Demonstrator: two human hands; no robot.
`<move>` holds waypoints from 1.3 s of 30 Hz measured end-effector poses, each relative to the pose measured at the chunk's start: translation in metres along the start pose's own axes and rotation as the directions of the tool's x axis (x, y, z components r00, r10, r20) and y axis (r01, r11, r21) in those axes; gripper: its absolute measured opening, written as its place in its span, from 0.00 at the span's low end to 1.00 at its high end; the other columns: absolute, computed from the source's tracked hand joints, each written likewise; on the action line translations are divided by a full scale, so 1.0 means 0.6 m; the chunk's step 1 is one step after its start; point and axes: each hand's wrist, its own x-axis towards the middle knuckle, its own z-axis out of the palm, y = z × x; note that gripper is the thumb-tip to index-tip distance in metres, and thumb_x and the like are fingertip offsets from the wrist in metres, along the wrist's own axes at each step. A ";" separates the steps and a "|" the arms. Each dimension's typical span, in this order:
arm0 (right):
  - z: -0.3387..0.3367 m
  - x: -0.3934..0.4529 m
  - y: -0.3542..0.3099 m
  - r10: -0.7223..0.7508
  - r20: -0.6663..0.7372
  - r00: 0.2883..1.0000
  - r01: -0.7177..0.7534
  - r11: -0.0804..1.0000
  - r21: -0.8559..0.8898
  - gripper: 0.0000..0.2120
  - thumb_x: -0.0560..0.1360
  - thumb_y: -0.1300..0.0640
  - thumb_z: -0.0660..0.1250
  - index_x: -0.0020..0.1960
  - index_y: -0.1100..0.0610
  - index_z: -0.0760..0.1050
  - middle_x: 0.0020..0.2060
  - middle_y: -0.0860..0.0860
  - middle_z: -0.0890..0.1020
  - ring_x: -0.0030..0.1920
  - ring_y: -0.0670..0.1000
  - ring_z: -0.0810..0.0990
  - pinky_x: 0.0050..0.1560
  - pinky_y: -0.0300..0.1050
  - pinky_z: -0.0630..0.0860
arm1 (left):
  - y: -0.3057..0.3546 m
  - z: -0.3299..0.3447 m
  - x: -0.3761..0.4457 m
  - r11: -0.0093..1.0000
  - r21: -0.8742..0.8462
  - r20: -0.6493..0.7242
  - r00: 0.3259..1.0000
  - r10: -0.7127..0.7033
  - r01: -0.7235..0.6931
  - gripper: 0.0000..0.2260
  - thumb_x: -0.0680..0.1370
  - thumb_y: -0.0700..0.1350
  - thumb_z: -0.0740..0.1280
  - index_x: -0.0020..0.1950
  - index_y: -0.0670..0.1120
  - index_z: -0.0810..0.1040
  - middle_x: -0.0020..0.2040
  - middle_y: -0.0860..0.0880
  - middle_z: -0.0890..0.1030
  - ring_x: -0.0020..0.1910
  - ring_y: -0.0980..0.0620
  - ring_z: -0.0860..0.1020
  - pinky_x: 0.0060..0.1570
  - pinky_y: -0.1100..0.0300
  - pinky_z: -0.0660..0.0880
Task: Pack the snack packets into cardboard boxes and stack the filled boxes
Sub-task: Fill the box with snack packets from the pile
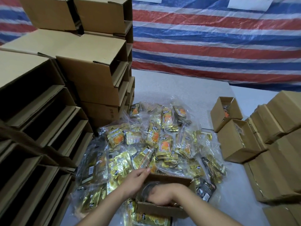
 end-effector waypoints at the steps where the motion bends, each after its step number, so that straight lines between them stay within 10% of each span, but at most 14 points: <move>1: 0.013 0.015 0.000 -0.004 -0.024 1.000 0.004 1.000 -0.001 0.16 0.82 0.63 0.53 0.64 0.66 0.73 0.62 0.64 0.76 0.60 0.63 0.76 0.63 0.52 0.72 | -0.002 0.000 0.001 1.000 -0.004 -0.008 1.000 0.000 0.000 0.20 0.82 0.58 0.60 0.42 0.45 0.80 0.42 0.45 0.83 0.44 0.50 0.80 0.56 0.50 0.76; 6: 0.026 0.028 0.004 -0.041 -0.037 0.998 0.042 0.999 0.034 0.24 0.84 0.57 0.51 0.79 0.57 0.55 0.76 0.57 0.62 0.75 0.56 0.62 0.75 0.48 0.59 | -0.012 0.001 0.002 1.000 -0.009 -0.034 0.999 -0.020 0.020 0.18 0.79 0.62 0.60 0.33 0.57 0.78 0.36 0.55 0.78 0.39 0.57 0.76 0.46 0.59 0.72; 14: -0.034 -0.028 0.052 0.204 -0.028 0.979 -0.196 0.965 0.172 0.16 0.80 0.44 0.55 0.49 0.54 0.76 0.44 0.52 0.79 0.43 0.54 0.77 0.43 0.44 0.73 | -0.006 0.000 -0.002 0.998 -0.043 -0.024 0.998 -0.050 0.049 0.18 0.82 0.59 0.60 0.37 0.56 0.81 0.33 0.54 0.81 0.34 0.55 0.77 0.41 0.57 0.73; 20: -0.011 -0.008 0.069 0.319 -0.004 0.948 -0.319 0.946 -0.062 0.24 0.82 0.49 0.54 0.68 0.64 0.72 0.66 0.59 0.76 0.63 0.56 0.76 0.62 0.47 0.72 | 0.001 0.005 -0.008 0.997 -0.018 -0.023 0.997 -0.075 0.075 0.17 0.82 0.58 0.60 0.44 0.49 0.82 0.38 0.50 0.82 0.34 0.54 0.77 0.41 0.58 0.73; 27: -0.008 -0.016 0.081 0.302 -0.085 0.950 -0.298 0.953 0.057 0.24 0.81 0.43 0.56 0.65 0.58 0.75 0.60 0.56 0.79 0.51 0.50 0.75 0.52 0.41 0.69 | 0.012 0.013 -0.008 0.996 -0.004 -0.030 0.996 -0.085 0.085 0.18 0.83 0.57 0.59 0.50 0.46 0.82 0.38 0.50 0.80 0.32 0.56 0.74 0.37 0.61 0.71; 32: -0.029 -0.062 0.055 0.124 -0.328 0.936 -0.045 0.970 0.239 0.17 0.80 0.44 0.59 0.41 0.55 0.77 0.34 0.47 0.79 0.34 0.48 0.77 0.37 0.43 0.73 | 0.015 0.010 -0.009 0.998 0.002 -0.016 0.998 -0.058 0.058 0.17 0.83 0.57 0.59 0.44 0.48 0.80 0.35 0.52 0.78 0.33 0.53 0.74 0.38 0.59 0.70; 39: -0.076 -0.116 0.054 -0.035 -0.733 0.680 0.129 0.989 0.072 0.08 0.82 0.45 0.59 0.47 0.42 0.76 0.36 0.42 0.80 0.36 0.40 0.78 0.34 0.35 0.71 | 0.016 0.015 -0.009 0.998 0.043 -0.006 0.999 -0.042 0.042 0.17 0.83 0.57 0.58 0.50 0.47 0.80 0.39 0.49 0.80 0.35 0.53 0.75 0.40 0.58 0.72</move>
